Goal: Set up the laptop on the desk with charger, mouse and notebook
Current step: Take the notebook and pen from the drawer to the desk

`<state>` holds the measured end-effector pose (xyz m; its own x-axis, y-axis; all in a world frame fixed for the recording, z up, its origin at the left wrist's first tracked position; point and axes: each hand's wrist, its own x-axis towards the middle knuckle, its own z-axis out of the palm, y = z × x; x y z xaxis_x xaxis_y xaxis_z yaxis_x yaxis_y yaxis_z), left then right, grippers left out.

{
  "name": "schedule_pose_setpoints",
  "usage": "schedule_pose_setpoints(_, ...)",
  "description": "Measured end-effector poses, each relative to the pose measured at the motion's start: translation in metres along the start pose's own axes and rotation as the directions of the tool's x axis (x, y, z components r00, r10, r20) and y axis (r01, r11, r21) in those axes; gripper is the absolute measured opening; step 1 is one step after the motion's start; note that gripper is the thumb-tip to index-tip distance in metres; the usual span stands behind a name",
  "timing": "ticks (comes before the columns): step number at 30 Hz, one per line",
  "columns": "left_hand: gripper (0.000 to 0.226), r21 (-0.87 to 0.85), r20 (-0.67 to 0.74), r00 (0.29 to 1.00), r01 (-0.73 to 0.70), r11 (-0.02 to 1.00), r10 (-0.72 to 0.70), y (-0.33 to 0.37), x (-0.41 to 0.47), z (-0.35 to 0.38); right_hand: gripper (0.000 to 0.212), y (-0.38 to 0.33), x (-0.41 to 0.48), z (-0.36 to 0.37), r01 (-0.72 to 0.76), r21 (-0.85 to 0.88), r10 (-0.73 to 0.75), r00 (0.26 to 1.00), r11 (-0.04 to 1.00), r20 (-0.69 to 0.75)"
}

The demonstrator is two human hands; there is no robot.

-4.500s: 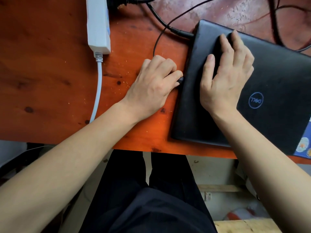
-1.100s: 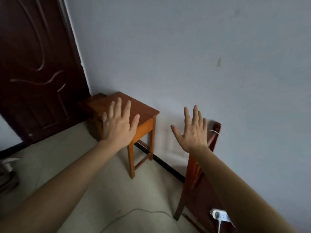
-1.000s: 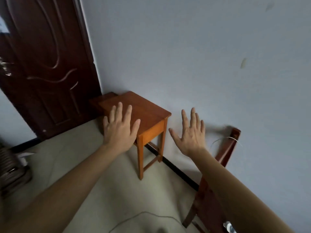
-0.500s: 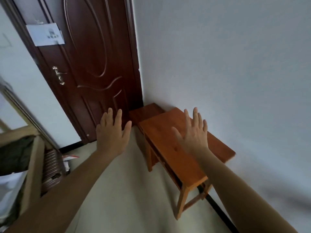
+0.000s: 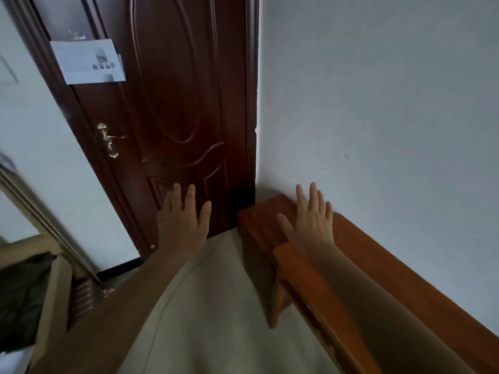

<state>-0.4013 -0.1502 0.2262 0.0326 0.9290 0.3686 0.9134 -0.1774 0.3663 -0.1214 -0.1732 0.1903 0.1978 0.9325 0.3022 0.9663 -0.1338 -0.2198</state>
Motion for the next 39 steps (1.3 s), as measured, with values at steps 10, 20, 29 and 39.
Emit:
schedule_pose_setpoints(10, 0.065, -0.115, 0.124, 0.975, -0.169, 0.979, 0.183, -0.019, 0.219, 0.058, 0.083, -0.038, 0.154, 0.044, -0.176, -0.056, 0.174, 0.983, 0.983, -0.051)
schedule_pose_setpoints(20, 0.069, -0.137, 0.392, 0.902, -0.136, 0.981, 0.18, -0.009, 0.383, 0.19, 0.086, -0.002, 0.322, 0.127, -0.322, -0.075, 0.324, 0.946, 0.944, 0.016)
schedule_pose_setpoints(29, 0.07, -0.197, 0.422, 0.852, -0.248, 0.949, 0.31, -0.001, 0.518, 0.264, 0.084, -0.002, 0.428, 0.157, -0.423, -0.083, 0.425, 0.905, 0.903, 0.007)
schedule_pose_setpoints(39, 0.069, -0.39, 0.509, 0.577, -0.507, 0.769, 0.639, 0.012, 0.596, 0.344, 0.087, -0.035, 0.401, 0.187, -0.837, -0.105, 0.828, 0.547, 0.537, -0.128)
